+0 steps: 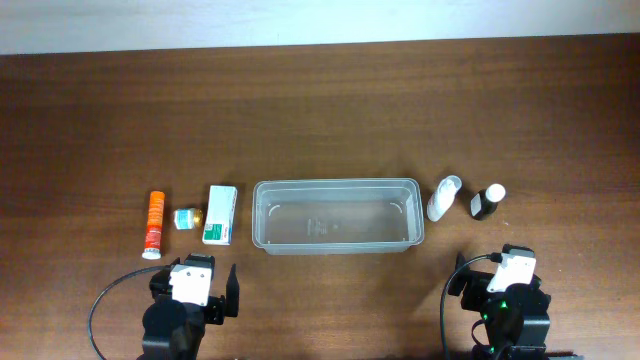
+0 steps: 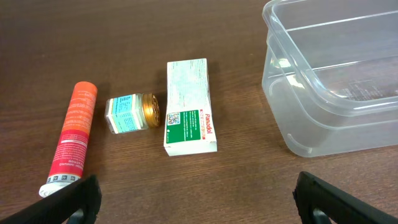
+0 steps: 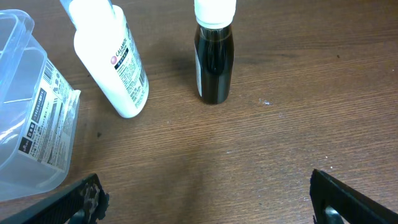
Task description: Pack container
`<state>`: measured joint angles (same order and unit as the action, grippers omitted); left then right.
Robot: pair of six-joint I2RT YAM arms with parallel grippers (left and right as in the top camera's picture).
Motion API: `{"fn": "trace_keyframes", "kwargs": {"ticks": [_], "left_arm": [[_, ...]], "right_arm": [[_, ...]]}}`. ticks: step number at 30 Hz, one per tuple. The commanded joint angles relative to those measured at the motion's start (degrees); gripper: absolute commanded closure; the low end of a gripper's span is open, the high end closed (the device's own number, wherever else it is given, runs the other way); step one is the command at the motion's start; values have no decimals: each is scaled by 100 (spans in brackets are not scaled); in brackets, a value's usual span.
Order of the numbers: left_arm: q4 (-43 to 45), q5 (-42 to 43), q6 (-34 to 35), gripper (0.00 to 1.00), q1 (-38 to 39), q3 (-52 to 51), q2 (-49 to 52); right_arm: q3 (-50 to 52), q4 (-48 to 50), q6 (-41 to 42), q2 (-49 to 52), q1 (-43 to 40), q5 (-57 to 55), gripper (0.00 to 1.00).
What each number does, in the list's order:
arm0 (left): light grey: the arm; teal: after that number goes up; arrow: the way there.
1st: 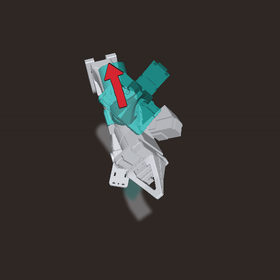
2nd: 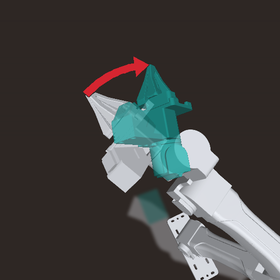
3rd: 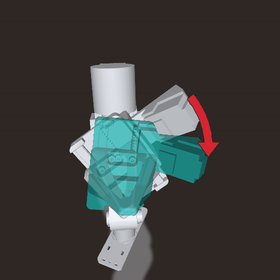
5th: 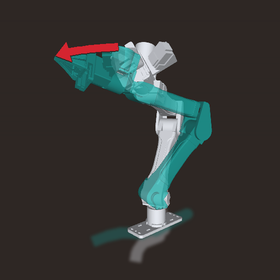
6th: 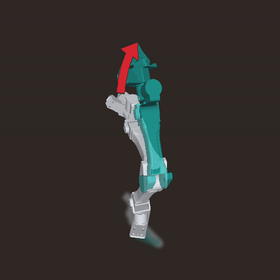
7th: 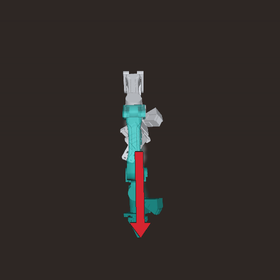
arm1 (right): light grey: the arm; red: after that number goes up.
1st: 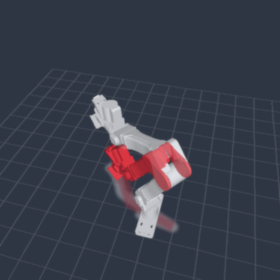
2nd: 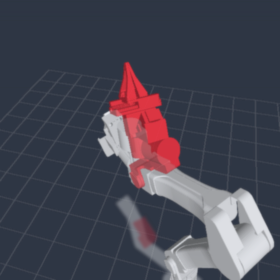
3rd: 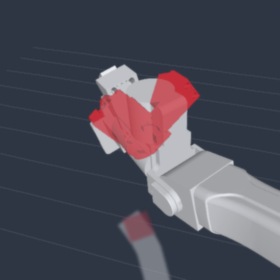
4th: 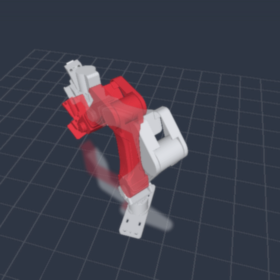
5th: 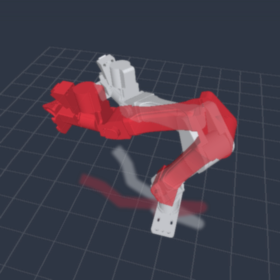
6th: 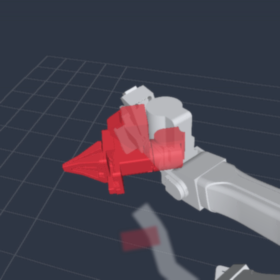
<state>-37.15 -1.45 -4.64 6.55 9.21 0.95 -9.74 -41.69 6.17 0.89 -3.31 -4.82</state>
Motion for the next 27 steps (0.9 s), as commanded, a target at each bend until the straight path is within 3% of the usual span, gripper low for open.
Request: {"fn": "trace_keyframes", "kwargs": {"ticks": [1,5,9,12,16,20,27], "left_arm": [[7,66,52,0,-33,-26,-37],[7,63,52,0,-33,-26,-39],[4,66,52,0,-33,-26,-37],[7,66,52,0,-33,-26,-37],[4,66,52,0,-33,-26,-37],[4,63,52,0,-33,-26,-37],[7,66,52,0,-33,-26,-37]], "right_arm": [[46,13,4,-68,20,13,1],[52,640,114,-68,26,74,2],[52,1220,1143,-68,26,1163,2],[52,1613,1506,-68,26,1285,2],[-280,2247,1556,79,24,1853,1],[-1742,1818,1460,1202,24,1768,2],[-6828,-1779,883,5429,31,1858,2]]}}
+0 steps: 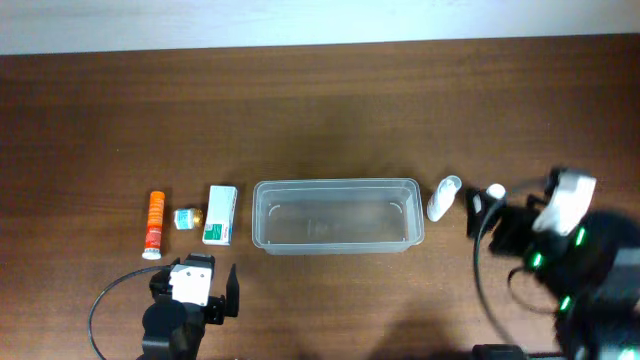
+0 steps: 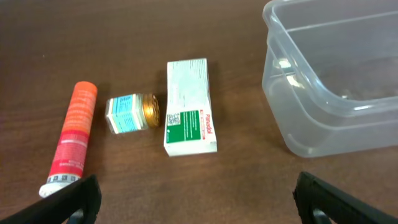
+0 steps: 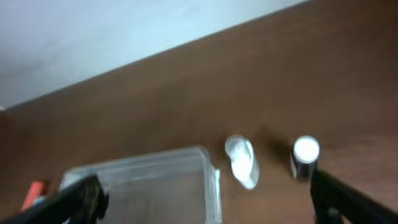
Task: Pack container
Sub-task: 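Move right gripper to the white plastic bottle and grasp it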
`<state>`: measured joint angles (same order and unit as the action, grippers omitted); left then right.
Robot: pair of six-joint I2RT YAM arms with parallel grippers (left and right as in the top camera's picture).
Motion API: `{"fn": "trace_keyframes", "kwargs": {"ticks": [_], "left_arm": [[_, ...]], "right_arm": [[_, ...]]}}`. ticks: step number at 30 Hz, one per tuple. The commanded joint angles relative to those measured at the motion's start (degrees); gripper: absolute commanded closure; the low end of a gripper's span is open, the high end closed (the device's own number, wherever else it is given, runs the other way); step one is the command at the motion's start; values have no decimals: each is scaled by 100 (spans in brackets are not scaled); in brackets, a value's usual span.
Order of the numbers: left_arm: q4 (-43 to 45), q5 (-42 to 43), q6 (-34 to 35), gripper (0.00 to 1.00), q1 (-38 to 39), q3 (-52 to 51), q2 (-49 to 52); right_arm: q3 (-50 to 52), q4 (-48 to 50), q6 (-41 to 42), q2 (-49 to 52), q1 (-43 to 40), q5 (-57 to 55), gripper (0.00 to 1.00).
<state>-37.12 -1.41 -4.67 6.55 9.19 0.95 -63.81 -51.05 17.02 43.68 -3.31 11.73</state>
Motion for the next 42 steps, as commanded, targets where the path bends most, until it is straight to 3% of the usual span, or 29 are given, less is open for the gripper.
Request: {"fn": "trace_keyframes", "kwargs": {"ticks": [1,8,12,18,21,26,32,42], "left_arm": [[4,61,55,0,-33,-24,-37],[4,61,55,0,-33,-24,-37],[4,61,55,0,-33,-24,-37],[4,61,55,0,-33,-24,-37],[2,59,55,0,-33,-24,-37],[2,59,52,0,-33,-24,-37],[4,59,55,0,-33,-24,-37],[4,59,55,0,-33,-24,-37]], "right_arm": [[-1768,-1115,-216,1499,31,197,1],[-2264,-1858,-35,3329,35,-136,0],[-2264,-2028,0,4542,42,-186,7],[-2260,-1982,153,5490,529,-887,19],[-2260,-1965,404,5598,796,-1246,21],[-2131,-1849,498,5624,940,-1250,36],[-1803,-1574,516,5626,892,-1241,42],[-1631,-1370,581,5622,892,-1246,76]]}}
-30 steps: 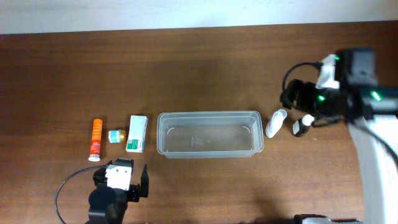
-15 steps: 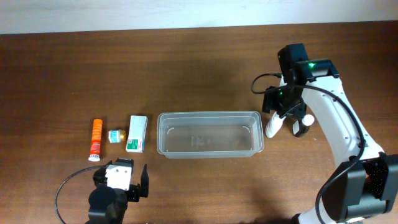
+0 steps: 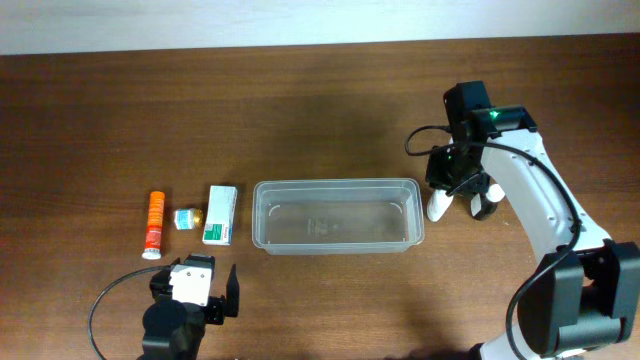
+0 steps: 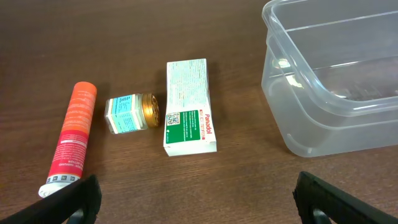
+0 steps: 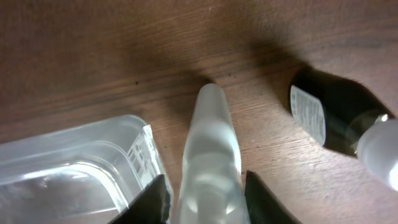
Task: Pack container
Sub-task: 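Move right gripper to the white plastic bottle and grasp it, then carry the white bottle into the container's right end and release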
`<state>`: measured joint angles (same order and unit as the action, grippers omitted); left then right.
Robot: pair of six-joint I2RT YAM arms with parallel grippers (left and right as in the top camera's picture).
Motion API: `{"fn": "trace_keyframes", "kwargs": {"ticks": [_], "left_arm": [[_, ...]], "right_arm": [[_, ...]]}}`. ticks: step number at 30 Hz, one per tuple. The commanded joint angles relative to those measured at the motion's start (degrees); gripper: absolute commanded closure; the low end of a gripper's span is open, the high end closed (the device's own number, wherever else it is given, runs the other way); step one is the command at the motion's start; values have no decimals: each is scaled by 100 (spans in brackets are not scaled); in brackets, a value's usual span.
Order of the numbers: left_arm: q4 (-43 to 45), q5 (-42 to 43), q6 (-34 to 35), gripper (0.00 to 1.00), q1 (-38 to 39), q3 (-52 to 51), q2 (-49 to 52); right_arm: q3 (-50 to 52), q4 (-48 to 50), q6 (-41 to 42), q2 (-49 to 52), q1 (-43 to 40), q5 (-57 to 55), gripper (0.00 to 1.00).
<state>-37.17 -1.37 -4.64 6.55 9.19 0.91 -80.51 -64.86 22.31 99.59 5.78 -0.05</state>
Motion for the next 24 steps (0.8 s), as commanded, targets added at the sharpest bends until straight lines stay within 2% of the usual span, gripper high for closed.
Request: {"fn": "trace_keyframes", "kwargs": {"ticks": [1,4,14,18,24], "left_arm": [[9,55,52,0,-33,-24,-33],[7,57,52,0,-33,-24,-33],[7,57,52,0,-33,-24,-33],[7,57,52,0,-33,-24,-33],[7,57,52,0,-33,-24,-33]], "right_arm": [[35,13,50,22,-17,-72,77],[-37,-96,50,-109,-17,-422,85],[-1464,-1554,46,-1373,181,-708,96],[-1556,-1797,48,-1954,885,-459,96],[-1464,-1539,52,-1814,1934,-345,96]]}}
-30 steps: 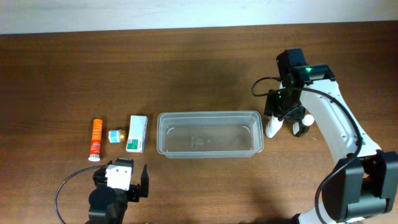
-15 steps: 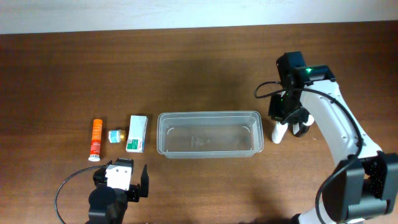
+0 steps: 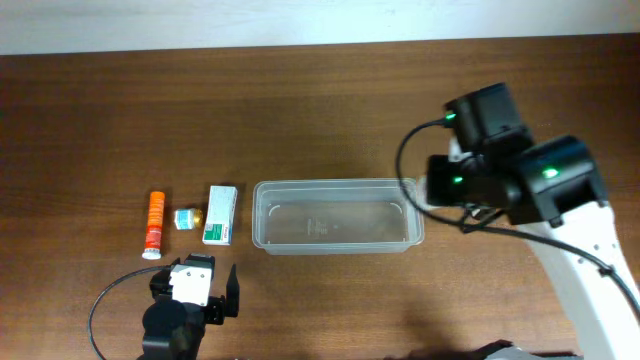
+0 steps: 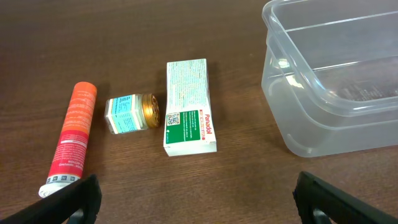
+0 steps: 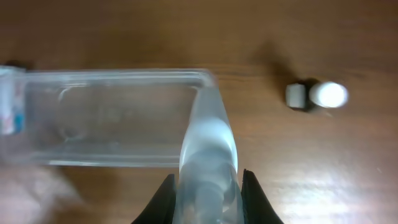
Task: Pack container
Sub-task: 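Carry the white bottle into the container's right end and release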
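High over the table, my right gripper is shut on a white bottle, a finger on each side of it. Below it lies the clear plastic container, with the bottle over its right end. A dark bottle with a white cap rests on the table to the right. In the overhead view the raised right arm hides both bottles. My left gripper sits open near the front edge, facing an orange tube, a small jar and a green-white box.
The container has nothing in it and sits mid-table on dark wood. The tube, jar and box line up to its left. The left arm rests at the front edge.
My right gripper was low at the table with its fingers around the white bottle beside the container. Now it holds the bottle high above the container's right end. The left arm has not moved.
Both grippers rested open at the front edge, with two bottles right of the container. Then the right arm was raised and looking down on the bottles. Then its fingers were around the white bottle on the table. Now the bottle is held up over the container.
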`<state>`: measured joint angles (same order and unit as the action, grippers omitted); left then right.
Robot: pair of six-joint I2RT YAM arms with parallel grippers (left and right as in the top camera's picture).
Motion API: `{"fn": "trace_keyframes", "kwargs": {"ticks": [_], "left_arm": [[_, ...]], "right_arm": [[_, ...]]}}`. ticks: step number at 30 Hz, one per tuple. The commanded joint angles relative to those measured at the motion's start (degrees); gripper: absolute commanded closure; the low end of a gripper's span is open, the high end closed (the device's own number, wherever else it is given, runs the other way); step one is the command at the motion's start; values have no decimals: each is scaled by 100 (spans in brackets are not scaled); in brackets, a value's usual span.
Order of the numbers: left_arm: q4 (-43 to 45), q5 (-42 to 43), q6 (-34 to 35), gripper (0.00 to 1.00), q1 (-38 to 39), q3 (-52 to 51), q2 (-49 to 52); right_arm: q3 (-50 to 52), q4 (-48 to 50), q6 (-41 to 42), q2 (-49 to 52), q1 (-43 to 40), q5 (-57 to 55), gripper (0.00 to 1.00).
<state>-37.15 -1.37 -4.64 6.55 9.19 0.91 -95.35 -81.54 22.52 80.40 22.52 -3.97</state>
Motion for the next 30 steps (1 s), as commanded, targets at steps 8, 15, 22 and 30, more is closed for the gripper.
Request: {"fn": "trace_keyframes", "kwargs": {"ticks": [8,15,22,30], "left_arm": [[7,57,52,0,-33,-24,-33],[7,57,52,0,-33,-24,-33],[4,57,52,0,-33,-24,-33],[7,55,52,0,-33,-24,-33]], "right_arm": [[826,758,96,876,409,33,96],[1698,1919,400,1176,398,-264,96],[2111,2356,398,1182,365,-280,95],[2245,2409,433,1182,20,-186,94]]}}
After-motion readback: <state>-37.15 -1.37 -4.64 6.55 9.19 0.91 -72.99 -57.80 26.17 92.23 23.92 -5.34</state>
